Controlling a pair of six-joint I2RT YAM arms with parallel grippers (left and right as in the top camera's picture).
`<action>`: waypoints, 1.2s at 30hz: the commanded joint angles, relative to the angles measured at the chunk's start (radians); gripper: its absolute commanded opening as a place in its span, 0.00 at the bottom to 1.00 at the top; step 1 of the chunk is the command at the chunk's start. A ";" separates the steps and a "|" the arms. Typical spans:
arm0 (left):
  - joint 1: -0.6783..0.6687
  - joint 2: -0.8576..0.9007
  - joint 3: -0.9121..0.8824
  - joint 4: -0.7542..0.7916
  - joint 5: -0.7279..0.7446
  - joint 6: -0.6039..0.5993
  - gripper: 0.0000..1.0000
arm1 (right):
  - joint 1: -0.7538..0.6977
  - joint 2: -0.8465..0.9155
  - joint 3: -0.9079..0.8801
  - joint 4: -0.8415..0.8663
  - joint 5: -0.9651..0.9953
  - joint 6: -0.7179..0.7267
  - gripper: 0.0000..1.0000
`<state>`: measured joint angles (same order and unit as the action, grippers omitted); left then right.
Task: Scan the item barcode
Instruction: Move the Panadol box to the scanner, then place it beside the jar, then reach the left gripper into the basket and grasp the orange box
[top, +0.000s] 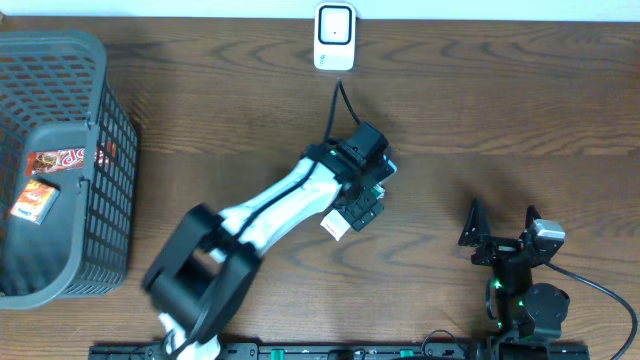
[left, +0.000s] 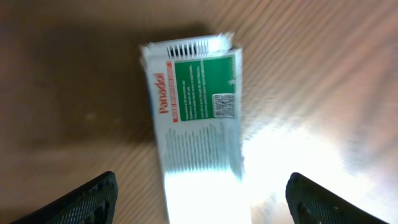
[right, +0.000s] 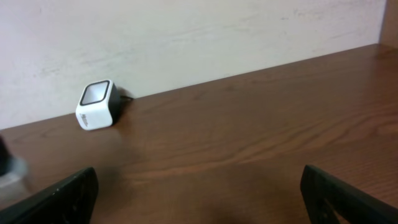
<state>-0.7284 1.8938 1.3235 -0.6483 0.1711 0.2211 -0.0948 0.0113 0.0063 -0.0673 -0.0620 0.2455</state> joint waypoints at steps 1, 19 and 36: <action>-0.002 -0.186 0.010 -0.006 -0.002 0.029 0.88 | 0.007 -0.005 -0.001 -0.004 0.005 0.001 0.99; 0.405 -0.926 0.012 -0.024 -0.245 -0.300 0.99 | 0.007 -0.005 -0.001 -0.004 0.005 0.001 0.99; 1.246 -0.860 0.012 -0.040 -0.270 -0.671 0.99 | 0.007 -0.005 -0.001 -0.004 0.005 0.001 0.99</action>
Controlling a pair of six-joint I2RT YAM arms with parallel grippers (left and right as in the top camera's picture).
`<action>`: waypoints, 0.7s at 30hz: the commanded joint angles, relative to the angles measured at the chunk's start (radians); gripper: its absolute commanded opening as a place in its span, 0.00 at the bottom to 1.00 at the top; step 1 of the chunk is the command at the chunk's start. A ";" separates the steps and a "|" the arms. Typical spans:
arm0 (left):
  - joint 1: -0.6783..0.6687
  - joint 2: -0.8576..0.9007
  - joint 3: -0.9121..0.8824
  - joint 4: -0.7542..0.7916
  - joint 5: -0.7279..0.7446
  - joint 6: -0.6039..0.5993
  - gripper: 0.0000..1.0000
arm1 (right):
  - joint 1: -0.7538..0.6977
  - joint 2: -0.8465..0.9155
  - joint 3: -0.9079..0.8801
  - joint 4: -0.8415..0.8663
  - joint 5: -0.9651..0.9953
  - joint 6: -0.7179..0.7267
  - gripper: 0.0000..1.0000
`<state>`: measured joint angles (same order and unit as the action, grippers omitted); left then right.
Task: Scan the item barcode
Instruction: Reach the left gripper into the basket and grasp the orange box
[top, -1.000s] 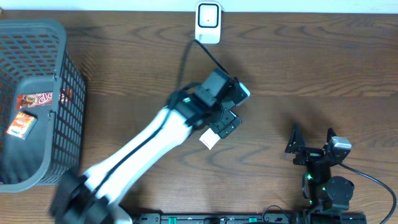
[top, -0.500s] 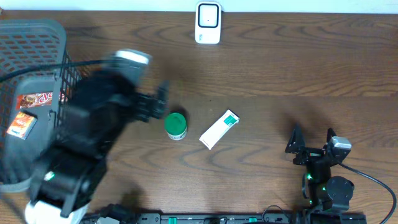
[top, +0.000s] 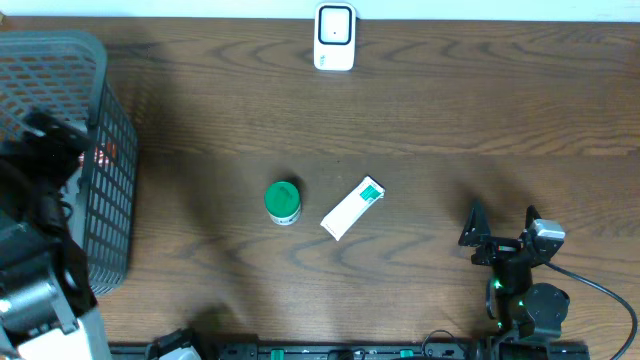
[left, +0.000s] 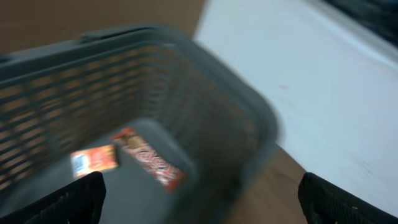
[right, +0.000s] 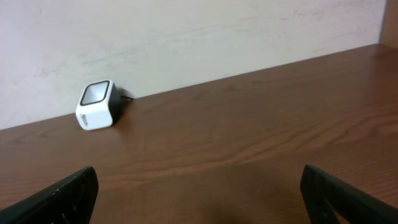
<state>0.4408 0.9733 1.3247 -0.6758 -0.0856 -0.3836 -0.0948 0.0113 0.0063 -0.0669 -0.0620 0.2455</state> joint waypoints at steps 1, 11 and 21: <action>0.106 0.087 0.011 -0.023 -0.013 -0.088 0.99 | 0.007 -0.005 -0.001 -0.004 0.005 0.001 0.99; 0.237 0.358 0.011 -0.064 -0.039 -0.209 0.99 | 0.007 -0.005 -0.001 -0.005 0.005 0.001 0.99; 0.237 0.605 0.011 -0.016 -0.196 -0.209 0.99 | 0.007 -0.005 -0.001 -0.004 0.005 0.001 0.99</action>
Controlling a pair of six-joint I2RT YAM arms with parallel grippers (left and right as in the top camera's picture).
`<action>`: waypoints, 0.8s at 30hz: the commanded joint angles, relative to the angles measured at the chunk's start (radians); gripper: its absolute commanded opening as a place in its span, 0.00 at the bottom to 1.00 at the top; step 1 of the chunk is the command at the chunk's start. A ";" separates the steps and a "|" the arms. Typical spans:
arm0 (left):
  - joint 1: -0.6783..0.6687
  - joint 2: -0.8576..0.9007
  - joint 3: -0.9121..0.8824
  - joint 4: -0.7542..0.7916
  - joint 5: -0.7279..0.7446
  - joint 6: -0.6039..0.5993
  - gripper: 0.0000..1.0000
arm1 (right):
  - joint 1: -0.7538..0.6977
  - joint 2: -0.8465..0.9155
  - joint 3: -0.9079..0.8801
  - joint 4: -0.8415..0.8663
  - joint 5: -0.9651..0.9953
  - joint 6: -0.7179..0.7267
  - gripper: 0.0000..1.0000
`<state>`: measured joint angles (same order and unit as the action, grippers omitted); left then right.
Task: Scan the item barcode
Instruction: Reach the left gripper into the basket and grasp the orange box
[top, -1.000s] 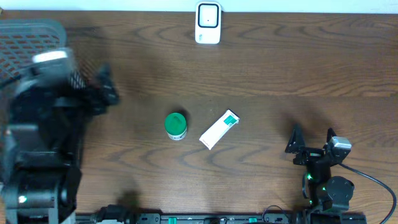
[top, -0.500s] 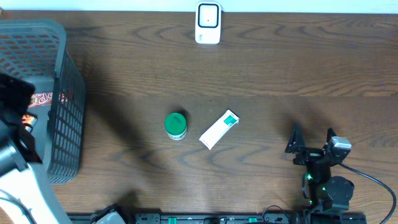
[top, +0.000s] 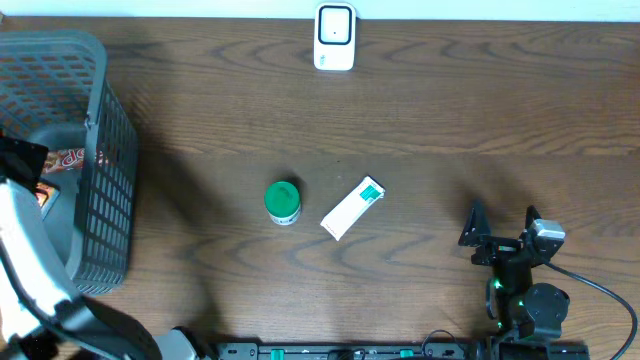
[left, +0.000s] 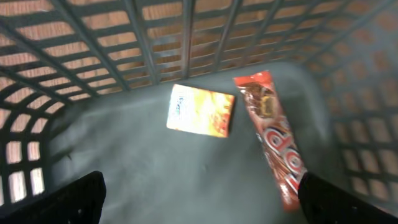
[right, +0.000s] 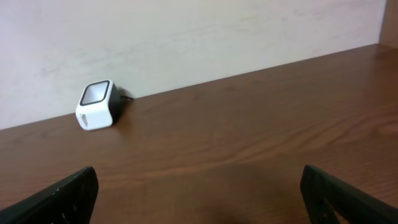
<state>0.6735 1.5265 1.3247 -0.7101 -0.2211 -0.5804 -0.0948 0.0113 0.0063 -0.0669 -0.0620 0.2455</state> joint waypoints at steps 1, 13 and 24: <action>0.004 0.070 0.011 0.032 -0.062 -0.012 0.98 | 0.007 -0.005 -0.001 -0.005 0.005 0.001 0.99; 0.004 0.287 0.011 0.178 -0.166 0.023 0.99 | 0.007 -0.005 -0.001 -0.004 0.005 0.001 0.99; 0.004 0.444 0.011 0.256 -0.170 0.026 0.98 | 0.007 -0.005 -0.001 -0.004 0.005 0.001 0.99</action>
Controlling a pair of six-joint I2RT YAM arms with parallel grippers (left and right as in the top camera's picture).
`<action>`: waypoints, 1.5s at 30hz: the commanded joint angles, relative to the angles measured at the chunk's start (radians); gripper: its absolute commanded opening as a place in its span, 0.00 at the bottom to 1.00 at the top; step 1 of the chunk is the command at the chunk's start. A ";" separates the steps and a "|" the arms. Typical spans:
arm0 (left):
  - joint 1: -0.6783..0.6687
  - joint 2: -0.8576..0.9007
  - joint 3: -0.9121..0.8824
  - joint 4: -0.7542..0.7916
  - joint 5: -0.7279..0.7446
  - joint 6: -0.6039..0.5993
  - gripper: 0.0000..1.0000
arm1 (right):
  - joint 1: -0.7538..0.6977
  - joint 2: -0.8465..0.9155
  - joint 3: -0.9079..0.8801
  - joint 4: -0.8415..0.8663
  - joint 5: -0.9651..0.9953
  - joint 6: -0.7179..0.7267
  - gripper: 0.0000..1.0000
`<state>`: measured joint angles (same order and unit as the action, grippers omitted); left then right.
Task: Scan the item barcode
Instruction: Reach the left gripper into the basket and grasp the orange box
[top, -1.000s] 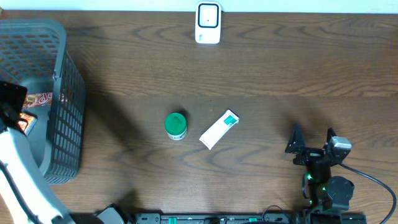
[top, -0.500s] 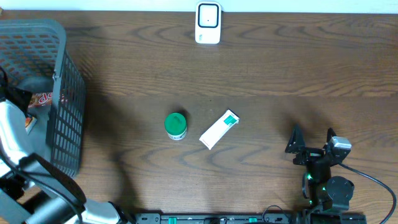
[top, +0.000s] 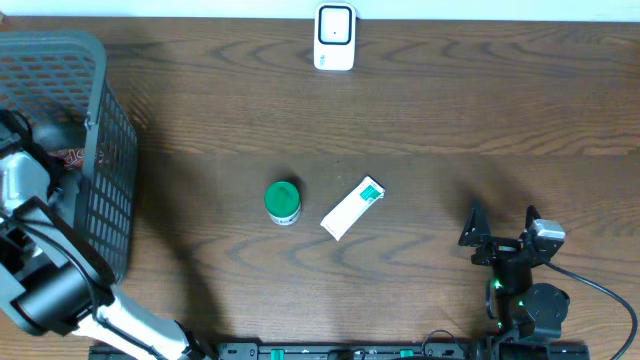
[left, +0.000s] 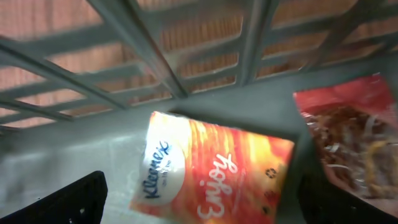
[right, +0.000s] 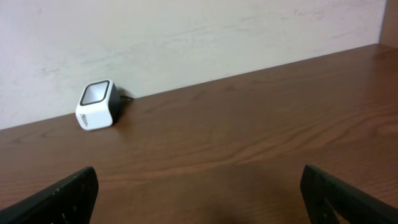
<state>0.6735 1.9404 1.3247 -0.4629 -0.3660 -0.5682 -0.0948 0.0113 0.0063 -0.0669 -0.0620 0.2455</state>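
Note:
My left gripper (left: 199, 214) is open, low inside the grey basket (top: 100, 70), right over an orange Kleenex tissue pack (left: 214, 171) lying flat on the basket floor. Its fingertips (left: 74, 199) stand on either side of the pack without touching it. A red snack wrapper (left: 354, 143) lies just right of the pack. In the overhead view the left arm (top: 25, 180) covers the pack. The white barcode scanner (top: 334, 37) stands at the table's far edge, also seen at the left as the scanner (right: 96, 104). My right gripper (top: 500, 238) rests open at the near right.
A green-lidded jar (top: 283, 201) and a white-and-green Panadol box (top: 352, 208) lie mid-table. The basket's lattice wall (left: 186, 56) rises close behind the tissue pack. The scanner's cable (top: 340, 105) runs toward the table's middle.
My left gripper has come down closer to the Kleenex pack, which now fills the space between its open fingers. The right arm has not moved.
My left gripper was open just above the Panadol box mid-table. Then the box lay alone on the table and the arm was at the basket. Then the gripper was inside the basket above the tissue pack and wrapper, and now sits low over the pack.

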 joint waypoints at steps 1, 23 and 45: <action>0.004 0.040 0.011 0.013 -0.025 0.014 0.98 | 0.007 -0.005 -0.001 -0.004 0.005 0.001 0.99; 0.031 0.135 0.007 -0.002 -0.024 0.049 0.67 | 0.007 -0.005 -0.001 -0.004 0.005 0.001 0.99; 0.003 -0.692 0.011 -0.011 0.618 0.055 0.64 | 0.007 -0.005 -0.001 -0.005 0.005 0.001 0.99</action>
<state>0.6964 1.3277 1.3270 -0.4671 -0.0044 -0.5198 -0.0948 0.0113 0.0063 -0.0673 -0.0624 0.2455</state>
